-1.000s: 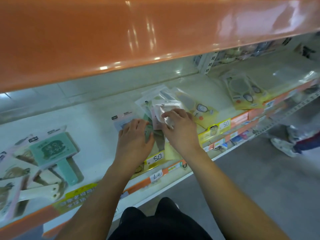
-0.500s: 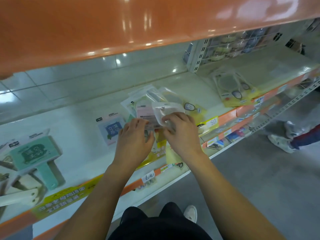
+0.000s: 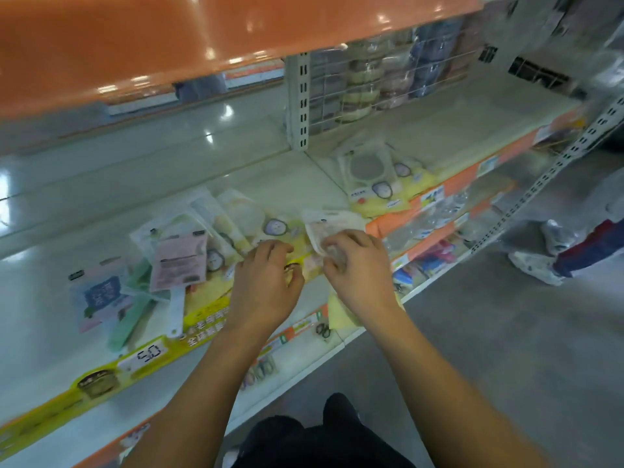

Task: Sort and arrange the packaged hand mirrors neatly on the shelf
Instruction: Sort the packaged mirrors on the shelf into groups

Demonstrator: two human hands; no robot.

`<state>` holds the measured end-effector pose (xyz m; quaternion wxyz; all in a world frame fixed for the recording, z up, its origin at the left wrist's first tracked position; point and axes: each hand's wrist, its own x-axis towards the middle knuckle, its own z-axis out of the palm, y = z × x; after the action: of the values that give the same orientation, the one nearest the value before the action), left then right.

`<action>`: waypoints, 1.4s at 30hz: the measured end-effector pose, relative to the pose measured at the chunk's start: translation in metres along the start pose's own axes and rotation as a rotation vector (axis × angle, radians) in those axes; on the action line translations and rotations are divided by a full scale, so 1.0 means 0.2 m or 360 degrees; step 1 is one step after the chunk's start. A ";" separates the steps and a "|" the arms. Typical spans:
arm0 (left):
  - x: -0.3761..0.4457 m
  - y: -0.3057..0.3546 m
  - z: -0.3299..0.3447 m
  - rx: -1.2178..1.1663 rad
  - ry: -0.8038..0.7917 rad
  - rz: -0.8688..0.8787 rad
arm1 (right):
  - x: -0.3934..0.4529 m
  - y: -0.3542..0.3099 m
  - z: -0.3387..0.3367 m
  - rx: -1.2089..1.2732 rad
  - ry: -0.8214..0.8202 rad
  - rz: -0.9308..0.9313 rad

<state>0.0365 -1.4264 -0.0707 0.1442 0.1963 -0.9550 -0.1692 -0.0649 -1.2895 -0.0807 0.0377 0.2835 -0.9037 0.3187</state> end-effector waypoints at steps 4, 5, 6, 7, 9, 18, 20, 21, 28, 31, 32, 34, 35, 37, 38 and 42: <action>0.11 0.19 0.10 -0.0012 -0.0023 0.0008 | 0.09 0.18 -0.13 -0.0044 0.0028 0.0022; 0.12 0.23 0.13 -0.0028 -0.0032 0.0018 | 0.10 0.21 -0.16 -0.0032 0.0025 0.0027; 0.12 0.27 0.16 -0.0040 -0.0037 0.0022 | 0.10 0.24 -0.18 0.0000 0.0007 0.0042; 0.12 0.30 0.18 -0.0045 -0.0044 0.0018 | 0.10 0.27 -0.19 0.0036 -0.0012 0.0053; 0.13 0.34 0.21 -0.0041 -0.0051 0.0005 | 0.12 0.30 -0.22 0.0074 -0.0016 0.0061; 0.24 0.28 0.22 -0.0010 -0.0004 -0.0016 | 0.21 0.31 -0.17 0.0079 -0.0032 0.0080; 0.29 0.28 0.23 -0.0036 0.0024 -0.0001 | 0.24 0.30 -0.18 0.0037 -0.0024 0.0079; 0.32 0.28 0.24 -0.0048 0.0033 0.0017 | 0.27 0.30 -0.19 0.0009 -0.0028 0.0092; 0.48 0.32 0.29 -0.0130 0.0063 0.0119 | 0.46 0.31 -0.21 -0.0104 0.0063 0.0209; 0.48 0.28 0.29 -0.0086 0.0058 0.0123 | 0.49 0.30 -0.17 -0.0108 0.0060 0.0222; 0.48 0.26 0.29 -0.0070 0.0043 0.0112 | 0.50 0.30 -0.16 -0.0113 0.0064 0.0204; 0.50 0.25 0.27 -0.0051 0.0029 0.0062 | 0.55 0.30 -0.14 -0.0122 0.0073 0.0174; 0.52 0.25 0.26 -0.0042 0.0030 0.0027 | 0.58 0.31 -0.14 -0.0129 0.0073 0.0174; 0.56 0.27 0.26 -0.0030 0.0059 -0.0025 | 0.67 0.31 -0.15 -0.0146 0.0061 0.0181; 0.57 0.27 0.26 -0.0032 0.0078 -0.0045 | 0.72 0.32 -0.15 -0.0141 0.0055 0.0185; 0.59 0.31 0.27 -0.0005 0.0085 -0.0180 | 0.86 0.38 -0.13 -0.0101 0.0074 0.0179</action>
<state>-0.1068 -1.4081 -0.0717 0.1602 0.2542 -0.9379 -0.1734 -0.2521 -1.3088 -0.0606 0.0496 0.2235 -0.9268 0.2978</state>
